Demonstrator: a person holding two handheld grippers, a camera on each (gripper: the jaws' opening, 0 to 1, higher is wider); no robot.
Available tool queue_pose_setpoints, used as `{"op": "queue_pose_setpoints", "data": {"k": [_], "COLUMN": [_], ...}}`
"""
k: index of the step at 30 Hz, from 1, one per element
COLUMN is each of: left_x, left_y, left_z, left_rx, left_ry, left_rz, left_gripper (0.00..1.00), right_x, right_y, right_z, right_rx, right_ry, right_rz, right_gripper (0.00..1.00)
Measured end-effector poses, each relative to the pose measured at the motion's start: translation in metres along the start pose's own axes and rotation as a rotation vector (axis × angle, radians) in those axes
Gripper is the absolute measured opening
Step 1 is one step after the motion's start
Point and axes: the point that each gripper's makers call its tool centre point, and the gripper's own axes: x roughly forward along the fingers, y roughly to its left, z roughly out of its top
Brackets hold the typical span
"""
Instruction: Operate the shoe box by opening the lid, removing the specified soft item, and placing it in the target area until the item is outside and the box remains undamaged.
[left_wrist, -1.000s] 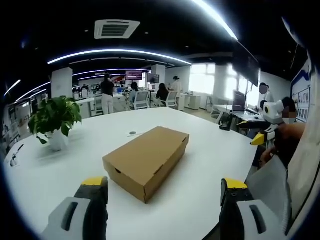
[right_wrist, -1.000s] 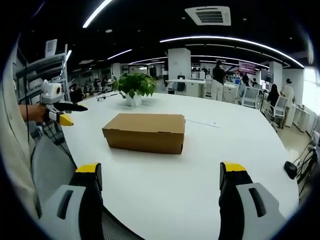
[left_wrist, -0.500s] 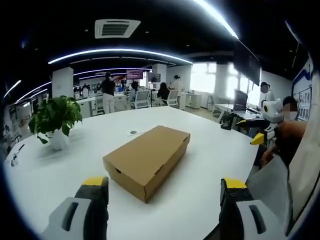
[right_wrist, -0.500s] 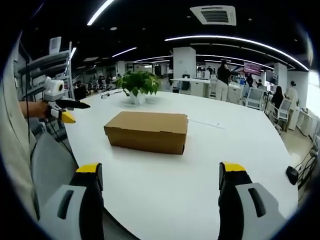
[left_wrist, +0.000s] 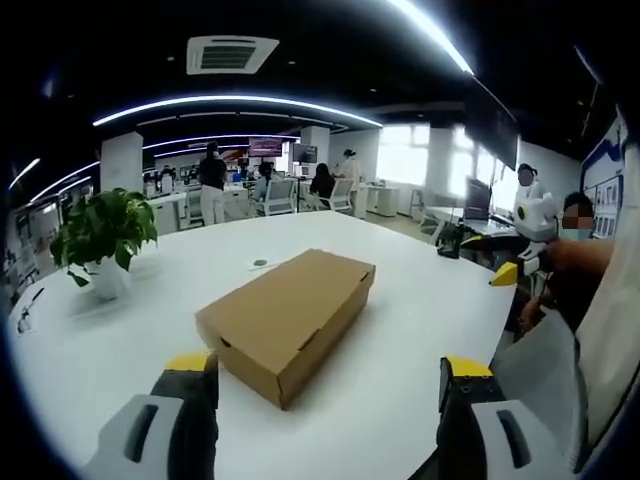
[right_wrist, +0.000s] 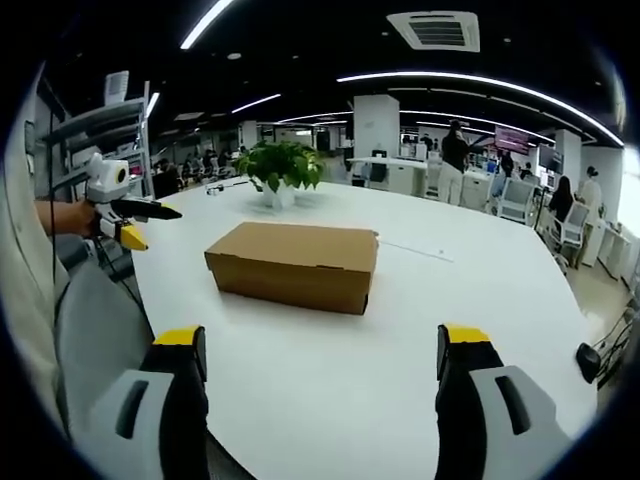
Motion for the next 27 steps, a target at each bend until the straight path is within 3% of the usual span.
{"op": "queue_pose_setpoints", "data": {"k": [15, 22, 27], "left_x": [0.023, 0.029, 0.033], "left_y": [-0.002, 0.008, 0.017], "left_z": [-0.006, -0.011, -0.015], "left_rx": [0.023, 0.002, 0.011], "left_ry": [0.018, 0.022, 0.037], "left_rz": [-0.010, 0.050, 0.096], "left_gripper": [0.91, 0.90, 0.84], "right_x": [0.026, 0.039, 0.050], "right_y": [-0.007, -0.013, -0.016], "right_z": [-0.002, -0.002, -0.002], "right_rx": [-0.043, -0.055, -0.080], "right_ry": [0.000, 0.005, 0.017], "right_rz": [0.068, 0.099, 0.150], "right_gripper": [0.87, 0.86, 0.85]}}
